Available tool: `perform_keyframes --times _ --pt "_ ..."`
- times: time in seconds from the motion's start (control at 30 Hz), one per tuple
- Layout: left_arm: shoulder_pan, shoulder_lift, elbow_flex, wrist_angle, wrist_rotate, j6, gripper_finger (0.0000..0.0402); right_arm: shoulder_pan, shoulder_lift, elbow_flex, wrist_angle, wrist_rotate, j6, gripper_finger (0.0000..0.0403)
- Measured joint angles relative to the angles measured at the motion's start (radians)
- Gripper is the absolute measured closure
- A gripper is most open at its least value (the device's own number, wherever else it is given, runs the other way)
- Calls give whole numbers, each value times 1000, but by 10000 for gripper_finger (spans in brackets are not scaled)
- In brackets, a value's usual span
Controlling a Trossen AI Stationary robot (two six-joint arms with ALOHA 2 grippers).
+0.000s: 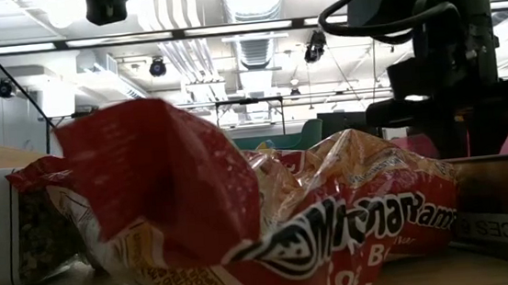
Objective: Pick & Place Food Item
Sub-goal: Put the light blue spoon into the orange bin
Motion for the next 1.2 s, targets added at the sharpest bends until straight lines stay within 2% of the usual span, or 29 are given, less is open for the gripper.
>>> perform_keyframes --times 0.37,0.6,0.8,1.07,1.2 --pt "0 0 0 1 0 -14 124 -2 -19 15 28 18 191 367" --pt "0 -1 0 12 -1 -14 124 -1 -132 52 73 27 313 367" --pt "0 -7 1 43 -29 13 124 -12 -258 74 197 142 445 367" --pt "-35 -1 0 198 -179 180 124 -78 -385 80 404 299 580 367" --pt "-69 5 -2 251 -288 293 124 -115 -420 80 606 332 621 367"
